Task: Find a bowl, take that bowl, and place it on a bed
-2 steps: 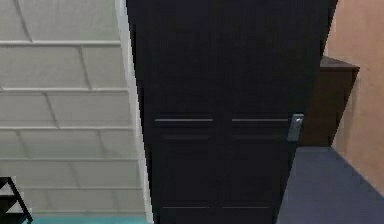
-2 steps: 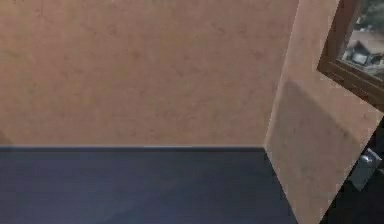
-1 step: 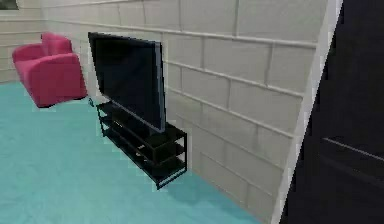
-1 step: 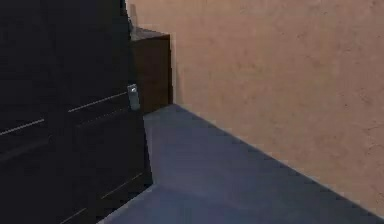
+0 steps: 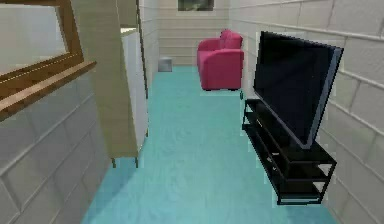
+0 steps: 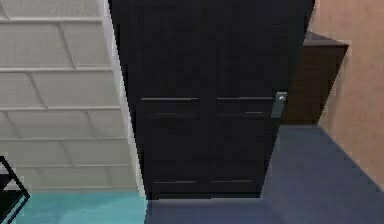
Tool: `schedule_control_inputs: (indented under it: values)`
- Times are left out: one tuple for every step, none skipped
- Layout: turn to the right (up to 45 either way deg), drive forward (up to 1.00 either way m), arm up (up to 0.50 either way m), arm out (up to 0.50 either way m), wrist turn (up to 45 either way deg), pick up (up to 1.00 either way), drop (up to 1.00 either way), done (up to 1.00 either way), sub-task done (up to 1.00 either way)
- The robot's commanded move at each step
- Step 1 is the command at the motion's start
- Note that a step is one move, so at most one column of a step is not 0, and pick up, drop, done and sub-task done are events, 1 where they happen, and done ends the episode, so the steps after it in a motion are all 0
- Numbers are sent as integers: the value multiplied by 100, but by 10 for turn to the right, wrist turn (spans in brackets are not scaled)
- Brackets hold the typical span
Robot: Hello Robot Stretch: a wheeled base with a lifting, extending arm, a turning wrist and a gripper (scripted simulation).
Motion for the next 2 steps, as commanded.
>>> schedule_control_inputs:
  values:
    - [0,100,0,0,0,0,0,0,0]
    - [0,100,0,0,0,0,0,0,0]
